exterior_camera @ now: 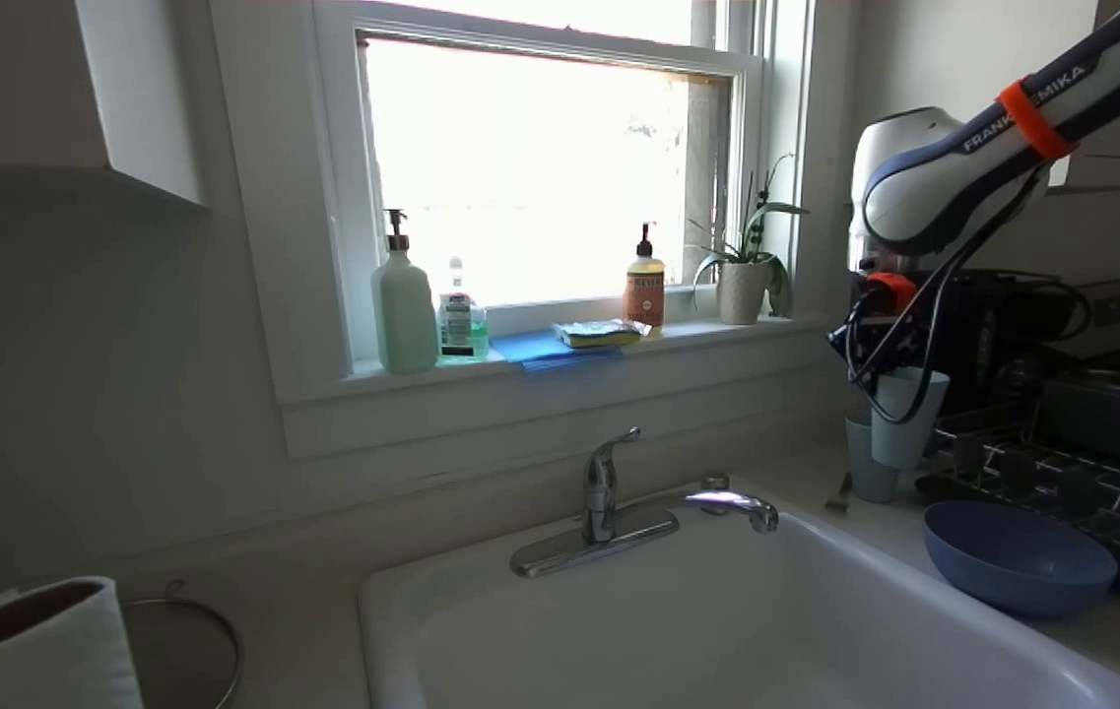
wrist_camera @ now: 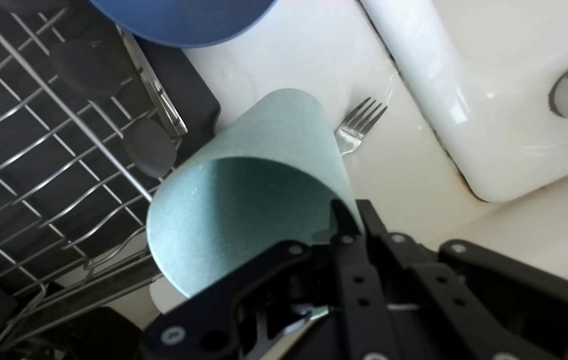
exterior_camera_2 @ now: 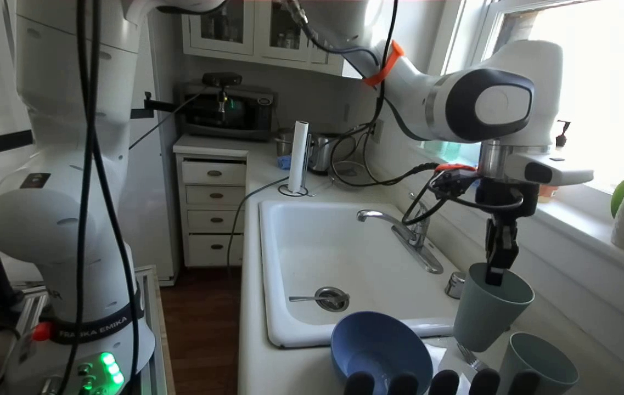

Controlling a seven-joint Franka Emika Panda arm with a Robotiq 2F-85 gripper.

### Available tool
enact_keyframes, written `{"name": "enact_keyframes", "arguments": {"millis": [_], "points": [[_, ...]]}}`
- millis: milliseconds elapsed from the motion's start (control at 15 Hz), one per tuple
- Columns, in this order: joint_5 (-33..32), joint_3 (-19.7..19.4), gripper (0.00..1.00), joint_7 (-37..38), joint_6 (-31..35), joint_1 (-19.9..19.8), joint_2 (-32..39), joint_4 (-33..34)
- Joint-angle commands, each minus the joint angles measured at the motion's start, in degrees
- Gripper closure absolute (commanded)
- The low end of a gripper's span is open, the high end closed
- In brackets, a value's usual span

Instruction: Stack the two cups on the counter in the blue bowl then put the bowl and cups in the sink.

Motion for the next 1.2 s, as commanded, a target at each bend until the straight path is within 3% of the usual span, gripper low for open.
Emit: {"name": "enact_keyframes", "arguments": {"millis": [0,267,1133], "points": [[-0.6,1.2,0.99,-0.5,-3.4,-1.2,-4.0,2.1],[0.1,1.4,0.99,-0.2,-1.1,-2.4,-3.7,6.3],[0.4,0.1,0.99,0.3,-0.1,-5.3,10.5,15.5]]}}
